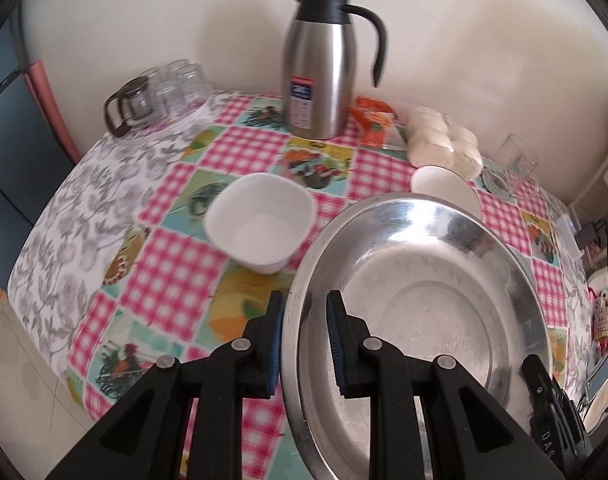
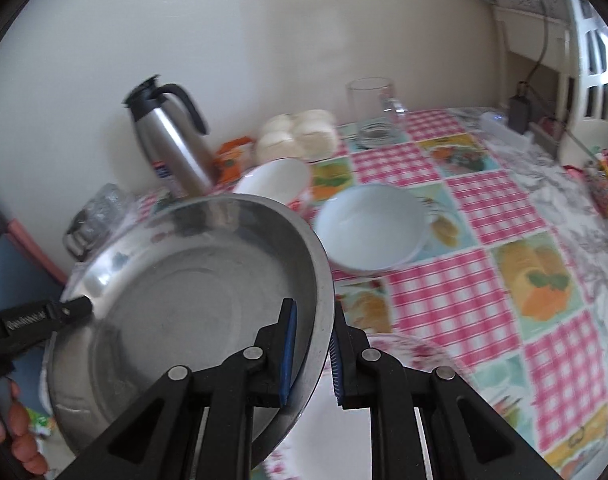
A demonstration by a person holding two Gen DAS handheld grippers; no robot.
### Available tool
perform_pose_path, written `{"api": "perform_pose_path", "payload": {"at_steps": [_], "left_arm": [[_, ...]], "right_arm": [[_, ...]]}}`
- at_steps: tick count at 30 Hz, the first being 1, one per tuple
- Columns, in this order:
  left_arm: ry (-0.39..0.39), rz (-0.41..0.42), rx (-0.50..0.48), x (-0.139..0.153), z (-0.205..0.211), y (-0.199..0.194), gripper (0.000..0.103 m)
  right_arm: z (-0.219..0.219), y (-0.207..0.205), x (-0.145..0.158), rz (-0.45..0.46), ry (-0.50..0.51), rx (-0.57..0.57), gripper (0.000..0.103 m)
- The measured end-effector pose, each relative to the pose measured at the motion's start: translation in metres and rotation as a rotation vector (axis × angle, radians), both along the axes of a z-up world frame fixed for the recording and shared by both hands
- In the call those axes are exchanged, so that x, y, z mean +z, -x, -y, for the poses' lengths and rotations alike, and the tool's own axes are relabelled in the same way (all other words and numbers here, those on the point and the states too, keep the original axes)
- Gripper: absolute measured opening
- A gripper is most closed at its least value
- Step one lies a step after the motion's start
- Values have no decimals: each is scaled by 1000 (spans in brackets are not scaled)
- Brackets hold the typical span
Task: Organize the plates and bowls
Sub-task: 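Lift the steel basin with both tools and set it beside the white bowl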
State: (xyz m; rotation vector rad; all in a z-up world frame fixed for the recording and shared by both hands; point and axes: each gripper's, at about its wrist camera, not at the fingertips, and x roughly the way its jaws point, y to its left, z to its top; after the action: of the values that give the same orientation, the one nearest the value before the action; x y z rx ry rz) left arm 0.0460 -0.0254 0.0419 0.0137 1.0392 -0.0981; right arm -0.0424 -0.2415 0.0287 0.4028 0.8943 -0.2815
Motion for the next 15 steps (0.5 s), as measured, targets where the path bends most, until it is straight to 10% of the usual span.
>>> {"api": "perform_pose_path", "payload": {"at_steps": [15], "left_arm": [[24,-104,1,-53,13,-20,22]], "right_arm": [[25,-4,-36,-92,-43,-58,20]]}}
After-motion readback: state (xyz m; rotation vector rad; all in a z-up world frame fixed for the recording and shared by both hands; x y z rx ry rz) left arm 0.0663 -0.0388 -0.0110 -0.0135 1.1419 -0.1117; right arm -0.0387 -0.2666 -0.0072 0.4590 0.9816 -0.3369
